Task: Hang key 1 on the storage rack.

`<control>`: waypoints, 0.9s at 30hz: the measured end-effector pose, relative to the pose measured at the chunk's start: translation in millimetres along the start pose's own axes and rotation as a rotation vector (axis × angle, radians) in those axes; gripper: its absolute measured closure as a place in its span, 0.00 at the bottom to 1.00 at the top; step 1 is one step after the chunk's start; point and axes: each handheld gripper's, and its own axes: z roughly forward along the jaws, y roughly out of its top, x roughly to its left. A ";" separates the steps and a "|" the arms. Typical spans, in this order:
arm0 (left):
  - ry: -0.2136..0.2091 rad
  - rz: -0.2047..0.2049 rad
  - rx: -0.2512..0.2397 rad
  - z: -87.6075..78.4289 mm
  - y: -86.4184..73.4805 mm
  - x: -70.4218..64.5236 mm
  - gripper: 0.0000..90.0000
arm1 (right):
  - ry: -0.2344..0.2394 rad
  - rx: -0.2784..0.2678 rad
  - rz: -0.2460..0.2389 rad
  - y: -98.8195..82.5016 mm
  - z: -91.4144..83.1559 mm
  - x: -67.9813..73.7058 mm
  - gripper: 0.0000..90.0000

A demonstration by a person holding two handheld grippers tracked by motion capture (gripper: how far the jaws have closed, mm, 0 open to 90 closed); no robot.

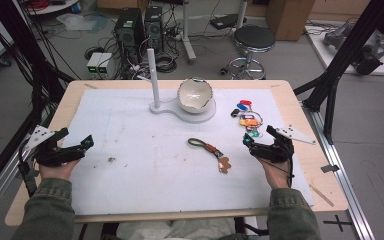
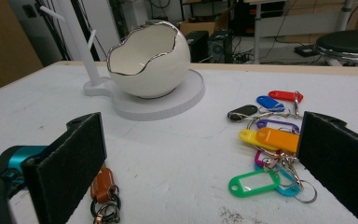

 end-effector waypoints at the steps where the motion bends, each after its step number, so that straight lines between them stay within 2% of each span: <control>1: 0.002 -0.002 -0.001 -0.5 0.2 0.8 0.02 | 0.000 0.003 0.001 -0.2 -0.1 0.1 0.01; 20: 0.015 0.006 0.000 -3.1 0.0 0.1 0.02 | -0.007 0.023 -0.020 1.7 0.9 4.0 0.01; 27: 0.006 0.007 0.006 -2.5 -0.6 0.1 0.02 | 0.012 0.049 -0.032 4.4 4.3 8.6 0.01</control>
